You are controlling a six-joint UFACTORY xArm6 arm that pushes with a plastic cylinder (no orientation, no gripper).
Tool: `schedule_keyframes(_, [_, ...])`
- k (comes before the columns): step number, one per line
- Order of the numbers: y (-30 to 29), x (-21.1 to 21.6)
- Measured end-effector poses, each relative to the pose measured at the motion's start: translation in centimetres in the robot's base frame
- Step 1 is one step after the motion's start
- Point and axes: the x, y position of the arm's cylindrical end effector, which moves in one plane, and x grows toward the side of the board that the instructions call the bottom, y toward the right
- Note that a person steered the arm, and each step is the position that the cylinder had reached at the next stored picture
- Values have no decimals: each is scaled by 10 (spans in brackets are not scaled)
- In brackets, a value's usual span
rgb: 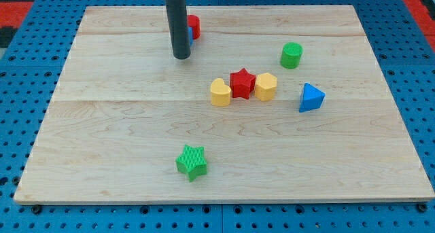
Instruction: Move red circle vertically above to the red star
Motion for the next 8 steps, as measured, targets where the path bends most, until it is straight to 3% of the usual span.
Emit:
schedule_keyframes(1, [47,-23])
schedule_keyframes(2, [20,-53])
schedule_keyframes(3, [-69,-77])
schedule_keyframes(4, [-67,-84])
schedule_keyframes(5, [-34,-123])
schedule_keyframes(6, [-19,-58])
schedule_keyframes(7, [52,17])
schedule_keyframes(8, [-10,-6])
